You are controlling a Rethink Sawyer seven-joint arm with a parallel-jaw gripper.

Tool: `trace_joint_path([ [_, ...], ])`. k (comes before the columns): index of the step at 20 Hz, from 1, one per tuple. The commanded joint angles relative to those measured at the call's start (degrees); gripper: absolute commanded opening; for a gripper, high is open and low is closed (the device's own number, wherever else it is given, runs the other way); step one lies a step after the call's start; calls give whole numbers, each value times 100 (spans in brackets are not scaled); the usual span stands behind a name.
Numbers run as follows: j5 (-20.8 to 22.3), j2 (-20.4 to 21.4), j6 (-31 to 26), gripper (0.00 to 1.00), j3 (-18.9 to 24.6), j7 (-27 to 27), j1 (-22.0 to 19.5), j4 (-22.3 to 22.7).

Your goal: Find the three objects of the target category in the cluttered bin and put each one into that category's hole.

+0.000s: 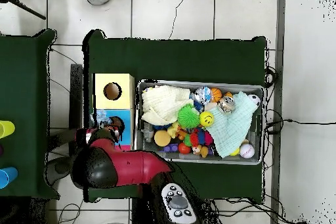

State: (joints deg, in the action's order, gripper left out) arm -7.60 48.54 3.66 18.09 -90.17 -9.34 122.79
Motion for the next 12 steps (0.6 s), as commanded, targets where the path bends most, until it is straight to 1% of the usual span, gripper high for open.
trace_joint_path([
  [1,-81,-106,-475,0,-775,-989,343,149],
  [12,-25,-186,-453,0,-863,-1001,335,77],
])
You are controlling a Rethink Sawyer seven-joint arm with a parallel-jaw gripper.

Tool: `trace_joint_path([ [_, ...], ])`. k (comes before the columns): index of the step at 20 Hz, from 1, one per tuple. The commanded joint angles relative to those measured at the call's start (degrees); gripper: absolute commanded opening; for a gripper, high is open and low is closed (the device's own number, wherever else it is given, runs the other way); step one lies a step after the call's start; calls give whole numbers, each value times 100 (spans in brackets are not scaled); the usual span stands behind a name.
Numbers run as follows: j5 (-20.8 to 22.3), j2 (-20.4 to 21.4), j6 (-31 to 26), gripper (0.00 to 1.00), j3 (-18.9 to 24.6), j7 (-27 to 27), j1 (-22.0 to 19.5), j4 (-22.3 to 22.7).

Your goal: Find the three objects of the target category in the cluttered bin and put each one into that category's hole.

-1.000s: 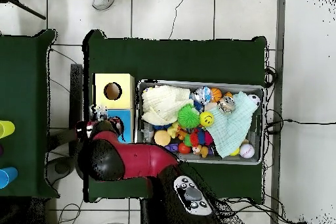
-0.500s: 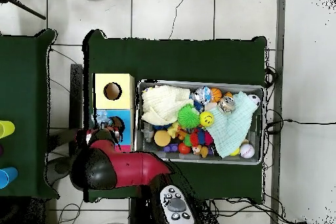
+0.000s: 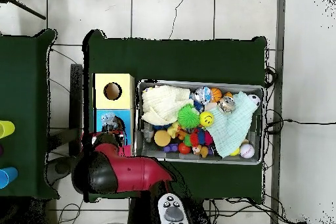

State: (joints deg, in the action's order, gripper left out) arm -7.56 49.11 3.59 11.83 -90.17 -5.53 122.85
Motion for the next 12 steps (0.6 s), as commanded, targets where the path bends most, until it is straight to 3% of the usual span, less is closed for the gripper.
trace_joint_path([
  [1,-14,-246,-450,0,-250,-984,-44,60],
  [2,21,-256,-398,0,-225,-969,-72,51],
  [3,9,-262,-433,100,-181,-987,-108,67],
  [12,-199,-137,-534,100,-514,-1148,185,86],
])
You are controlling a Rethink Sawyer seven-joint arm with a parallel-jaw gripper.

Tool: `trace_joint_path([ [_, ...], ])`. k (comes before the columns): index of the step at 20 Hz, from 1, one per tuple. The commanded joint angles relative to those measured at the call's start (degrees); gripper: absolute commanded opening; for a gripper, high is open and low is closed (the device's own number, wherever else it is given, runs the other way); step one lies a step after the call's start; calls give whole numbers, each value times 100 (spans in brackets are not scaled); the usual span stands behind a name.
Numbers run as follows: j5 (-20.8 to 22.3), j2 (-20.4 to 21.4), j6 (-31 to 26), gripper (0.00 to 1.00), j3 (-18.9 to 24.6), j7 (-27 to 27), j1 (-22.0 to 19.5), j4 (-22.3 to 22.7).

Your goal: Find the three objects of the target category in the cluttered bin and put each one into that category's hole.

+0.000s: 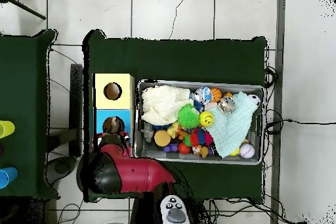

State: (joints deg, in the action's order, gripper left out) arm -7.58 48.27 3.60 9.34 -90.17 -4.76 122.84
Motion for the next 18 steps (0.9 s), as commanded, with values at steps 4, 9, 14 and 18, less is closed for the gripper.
trace_joint_path([
  [4,-230,37,-707,100,-190,-1163,51,96],
  [9,-280,254,-1448,100,-410,-1034,199,-92],
  [14,-10,200,-2144,100,-1397,-838,791,-955],
  [18,428,-104,-2568,100,-2195,-650,1241,-1721],
])
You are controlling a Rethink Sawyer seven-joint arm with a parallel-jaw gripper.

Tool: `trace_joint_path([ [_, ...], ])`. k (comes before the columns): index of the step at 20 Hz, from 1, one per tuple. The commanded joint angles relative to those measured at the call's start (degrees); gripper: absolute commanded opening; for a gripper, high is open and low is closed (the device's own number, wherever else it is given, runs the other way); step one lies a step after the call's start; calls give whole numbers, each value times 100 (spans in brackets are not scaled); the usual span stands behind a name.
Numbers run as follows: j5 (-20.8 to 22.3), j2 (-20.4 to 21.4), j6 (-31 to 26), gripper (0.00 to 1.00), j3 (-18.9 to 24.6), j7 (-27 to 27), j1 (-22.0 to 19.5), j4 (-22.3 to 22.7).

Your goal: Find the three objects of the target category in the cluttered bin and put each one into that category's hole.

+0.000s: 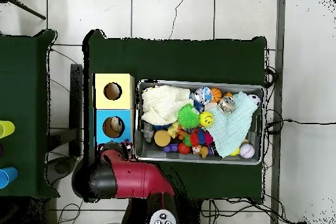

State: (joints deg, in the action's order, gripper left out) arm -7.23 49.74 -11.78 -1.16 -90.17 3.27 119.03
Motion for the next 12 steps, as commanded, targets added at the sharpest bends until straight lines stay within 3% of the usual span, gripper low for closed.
trace_joint_path([
  [1,455,-295,-1022,100,-1236,-650,471,-1429],
  [4,527,-533,-737,100,-1613,-873,653,-1638],
  [12,678,-692,143,100,-1859,-942,646,-1555],
])
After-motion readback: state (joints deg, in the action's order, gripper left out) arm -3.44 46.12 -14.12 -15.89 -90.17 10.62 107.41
